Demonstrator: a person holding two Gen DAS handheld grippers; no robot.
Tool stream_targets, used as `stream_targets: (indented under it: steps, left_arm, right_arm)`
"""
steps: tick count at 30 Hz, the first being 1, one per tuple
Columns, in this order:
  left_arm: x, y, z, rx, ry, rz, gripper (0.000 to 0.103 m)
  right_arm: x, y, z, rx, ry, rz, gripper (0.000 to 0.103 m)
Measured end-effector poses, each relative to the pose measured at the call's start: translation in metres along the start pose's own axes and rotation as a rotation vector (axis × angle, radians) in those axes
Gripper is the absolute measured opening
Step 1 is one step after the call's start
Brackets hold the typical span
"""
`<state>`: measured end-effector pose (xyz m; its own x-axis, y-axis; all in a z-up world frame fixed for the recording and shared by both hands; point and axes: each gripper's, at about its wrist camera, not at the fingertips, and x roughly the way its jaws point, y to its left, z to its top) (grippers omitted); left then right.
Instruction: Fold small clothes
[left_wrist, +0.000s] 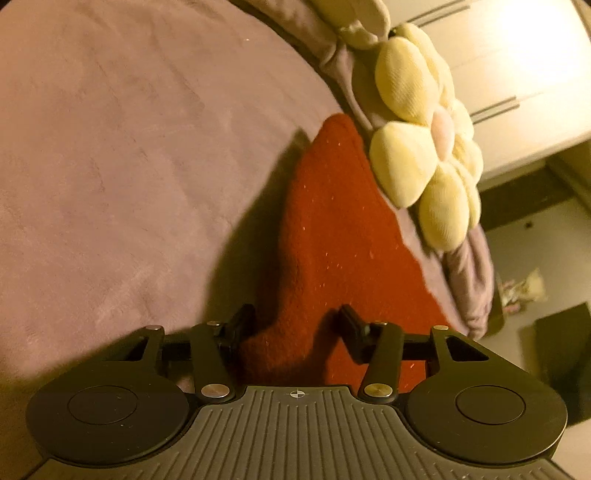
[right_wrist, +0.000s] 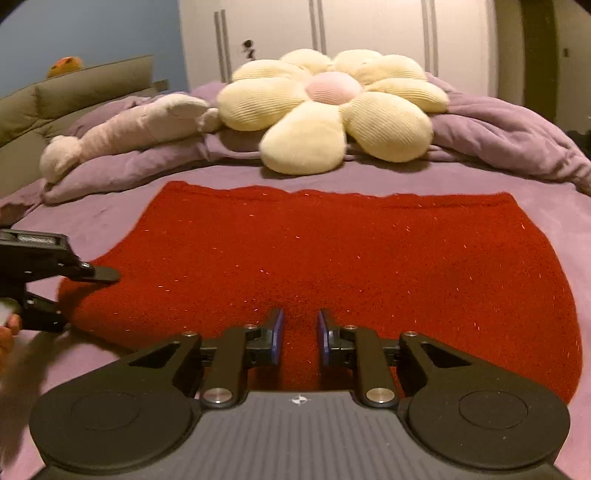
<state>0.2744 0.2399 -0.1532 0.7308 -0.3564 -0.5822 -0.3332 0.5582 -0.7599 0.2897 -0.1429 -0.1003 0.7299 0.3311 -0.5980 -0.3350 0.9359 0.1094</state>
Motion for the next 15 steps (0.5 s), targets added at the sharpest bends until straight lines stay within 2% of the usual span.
stream_targets:
  steps: [4, 6, 10, 13, 15]
  left_arm:
    - [0.009, -0.004, 0.000, 0.038, 0.010, 0.010, 0.054]
    - [0.011, -0.004, 0.001, 0.023, 0.014, -0.004, 0.054]
    - [0.006, -0.006, 0.003, 0.043, 0.009, -0.010, 0.037]
    - [0.001, -0.010, 0.005, 0.048, -0.003, -0.026, 0.034]
    - [-0.002, -0.013, 0.005, 0.050, -0.013, -0.037, 0.034]
  right_arm:
    - [0.001, 0.010, 0.003, 0.041, -0.041, -0.025, 0.018]
    - [0.000, 0.012, 0.004, 0.061, -0.065, -0.019, 0.018]
    - [-0.001, 0.026, 0.003, 0.051, -0.109, -0.007, 0.018]
    - [0.004, 0.038, 0.001, 0.036, -0.107, 0.002, 0.018]
    - [0.015, 0.047, -0.006, -0.024, -0.077, -0.017, 0.021]
